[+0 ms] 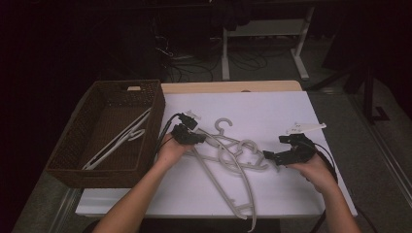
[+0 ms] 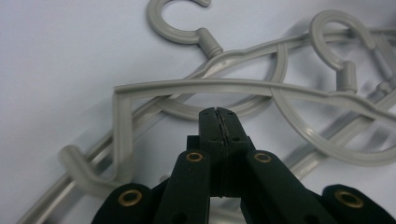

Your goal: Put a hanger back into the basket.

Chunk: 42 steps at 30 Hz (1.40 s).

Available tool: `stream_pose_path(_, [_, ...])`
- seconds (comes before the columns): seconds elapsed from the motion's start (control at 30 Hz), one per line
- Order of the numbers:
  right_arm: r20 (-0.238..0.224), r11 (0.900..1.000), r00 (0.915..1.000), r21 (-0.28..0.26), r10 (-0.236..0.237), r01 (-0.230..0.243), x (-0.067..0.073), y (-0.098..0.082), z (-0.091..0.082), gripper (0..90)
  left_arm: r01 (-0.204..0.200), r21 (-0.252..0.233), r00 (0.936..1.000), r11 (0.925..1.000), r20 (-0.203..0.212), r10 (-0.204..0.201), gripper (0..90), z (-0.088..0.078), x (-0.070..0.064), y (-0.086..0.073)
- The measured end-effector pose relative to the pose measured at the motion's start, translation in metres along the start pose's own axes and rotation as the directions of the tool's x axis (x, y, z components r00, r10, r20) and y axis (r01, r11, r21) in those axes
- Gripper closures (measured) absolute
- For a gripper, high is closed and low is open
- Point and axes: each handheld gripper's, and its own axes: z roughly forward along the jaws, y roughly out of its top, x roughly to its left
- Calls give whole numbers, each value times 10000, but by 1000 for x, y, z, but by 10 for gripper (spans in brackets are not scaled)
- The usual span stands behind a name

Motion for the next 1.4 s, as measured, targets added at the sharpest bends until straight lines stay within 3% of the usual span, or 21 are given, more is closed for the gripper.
stream_pose_path(0.17, [17,10000,10000,-33,27,-27,0,0,-1,82,-2,255,9991,9997,-431,13,900,16,8,2])
stream_pose_path(0.33, [19,10000,10000,-57,50,-50,0,0,-1,82,171,140,9978,9998,-648,-161,900,24,14,5])
stream_pose_path(0.4, [21,10000,10000,-67,62,-62,-1,0,-2,83,177,63,9969,9998,-764,-171,900,24,18,10])
stream_pose_path(0.47, [16,10000,10000,-69,67,-67,-1,0,-2,82,235,-33,9979,9997,-603,-237,900,25,21,16])
stream_pose_path(0.53, [11,9999,10000,-70,76,-76,-1,0,-1,82,96,-58,9970,9999,-774,-101,900,27,21,23])
stream_pose_path(0.57, [9,10000,10000,-60,43,-43,-1,0,-1,82,-42,0,9953,10000,-969,42,900,32,22,31])
stream_pose_path(0.8, [-20,9999,10000,-98,68,-68,-1,0,-2,82,-9,-94,9942,10000,-1073,-1,900,51,28,51])
stream_pose_path(0.97, [-46,9999,10000,-99,59,-60,-2,0,-2,82,-195,-136,9902,9997,-1382,175,900,65,39,74])
stream_pose_path(1.2, [-99,9999,9999,-114,38,-39,-1,0,-2,82,85,-245,9934,9997,-1144,-113,895,66,44,80])
stream_pose_path(1.27, [-115,9999,9999,-128,9,-10,0,0,-3,82,122,-342,9946,9993,-1028,-156,849,60,42,78])
stream_pose_path(1.4, [-114,9999,9999,-124,-27,25,2,0,-3,82,291,-594,9989,9978,-340,-311,759,42,32,72])
